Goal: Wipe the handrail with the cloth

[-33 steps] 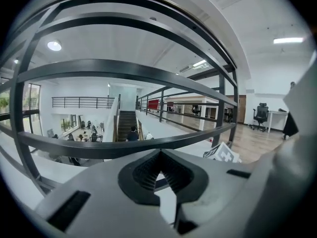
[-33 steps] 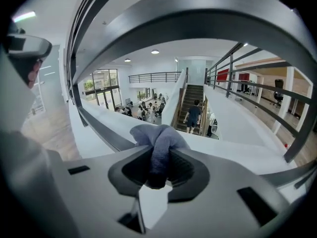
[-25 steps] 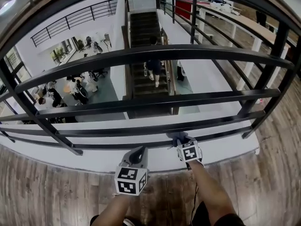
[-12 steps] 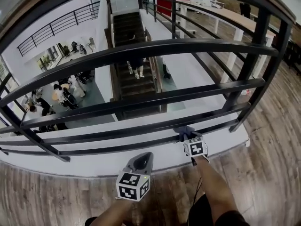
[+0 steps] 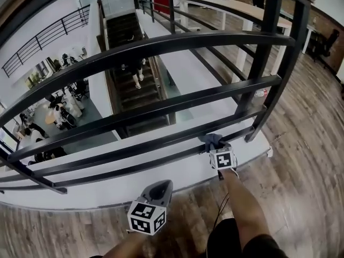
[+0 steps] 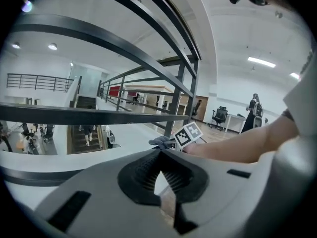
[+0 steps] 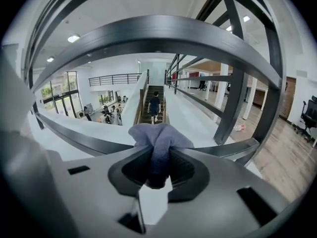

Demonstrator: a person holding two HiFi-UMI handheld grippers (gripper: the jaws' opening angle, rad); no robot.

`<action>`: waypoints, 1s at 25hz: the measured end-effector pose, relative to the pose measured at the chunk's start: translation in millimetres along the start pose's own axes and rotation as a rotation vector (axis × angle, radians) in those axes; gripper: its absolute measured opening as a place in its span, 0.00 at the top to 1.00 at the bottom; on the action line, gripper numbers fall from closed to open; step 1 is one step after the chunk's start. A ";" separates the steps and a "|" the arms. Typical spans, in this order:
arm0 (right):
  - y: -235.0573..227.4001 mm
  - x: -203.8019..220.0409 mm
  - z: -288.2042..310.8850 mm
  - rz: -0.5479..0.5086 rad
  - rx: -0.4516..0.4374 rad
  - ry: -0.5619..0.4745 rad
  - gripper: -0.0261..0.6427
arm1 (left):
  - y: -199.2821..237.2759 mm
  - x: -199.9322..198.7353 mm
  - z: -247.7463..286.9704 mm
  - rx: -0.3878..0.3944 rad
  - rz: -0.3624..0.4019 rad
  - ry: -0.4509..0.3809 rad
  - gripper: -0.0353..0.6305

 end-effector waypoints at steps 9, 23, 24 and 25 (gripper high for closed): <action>-54.6 -7.6 10.1 0.085 -0.005 0.012 0.84 | -45.6 -21.4 41.0 0.026 -0.016 -0.063 0.94; -150.8 5.8 8.9 0.098 0.193 0.052 0.84 | -68.9 36.5 66.6 0.026 0.045 0.029 0.94; -156.7 8.3 9.1 0.114 0.194 0.047 0.84 | -69.9 42.5 69.3 0.025 0.041 0.038 0.94; -159.2 10.3 10.4 0.129 0.183 0.040 0.84 | -69.9 48.2 70.8 0.024 0.035 0.049 0.94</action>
Point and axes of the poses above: the fingertips, and each gripper's own axes: z forward along the fingers, y to its left, x out of its underside, the point moved 3 cm from there along -z, backward along the fingers, and after that the axes turned 6 degrees about y, right-handed, at the moved point
